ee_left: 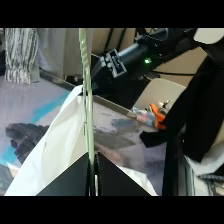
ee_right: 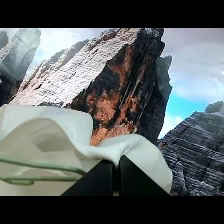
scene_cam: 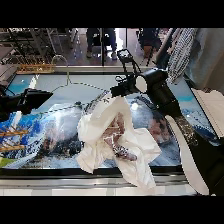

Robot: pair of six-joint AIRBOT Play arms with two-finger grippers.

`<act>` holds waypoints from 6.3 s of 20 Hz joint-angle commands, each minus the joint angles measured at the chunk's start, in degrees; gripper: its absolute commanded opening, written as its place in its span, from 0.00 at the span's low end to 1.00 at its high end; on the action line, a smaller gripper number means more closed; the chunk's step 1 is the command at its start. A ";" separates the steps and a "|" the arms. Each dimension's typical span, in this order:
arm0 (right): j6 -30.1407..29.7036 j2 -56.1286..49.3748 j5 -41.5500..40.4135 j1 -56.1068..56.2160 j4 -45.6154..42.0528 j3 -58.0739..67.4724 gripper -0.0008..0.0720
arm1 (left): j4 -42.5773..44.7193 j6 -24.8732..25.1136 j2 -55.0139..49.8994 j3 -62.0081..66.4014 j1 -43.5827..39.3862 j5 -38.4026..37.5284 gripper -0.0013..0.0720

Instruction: Fold the clothes and pants, and hang the long-sleeved shirts on hangers.

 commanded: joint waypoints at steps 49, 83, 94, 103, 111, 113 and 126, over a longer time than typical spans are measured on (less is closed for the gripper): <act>-58.88 11.69 -3.15 0.85 -3.67 -3.56 0.80 | -22.64 18.95 -16.81 -0.09 -20.72 -0.44 0.04; -17.46 4.09 -6.51 -1.14 -15.85 -3.72 0.04 | 60.13 -102.03 -10.29 19.47 -40.39 52.39 0.96; -18.25 9.90 -4.46 -1.05 -14.40 -3.67 0.04 | 60.15 -113.74 -21.59 19.50 -45.97 58.60 0.04; -25.35 10.75 -0.33 -3.85 9.57 -3.67 0.04 | 57.42 -100.43 -16.76 20.46 -28.68 57.57 0.03; -25.73 10.75 -0.81 -3.85 17.53 -3.67 0.04 | 42.64 -84.08 -18.01 20.46 -25.07 55.82 0.03; -26.16 10.75 -0.66 -3.85 19.54 -3.67 0.04 | 42.40 -84.11 -18.27 20.46 -25.07 55.80 0.03; -32.22 10.69 10.40 -3.85 26.27 -3.67 0.04 | 40.70 -84.11 -18.67 20.46 -24.24 56.70 0.03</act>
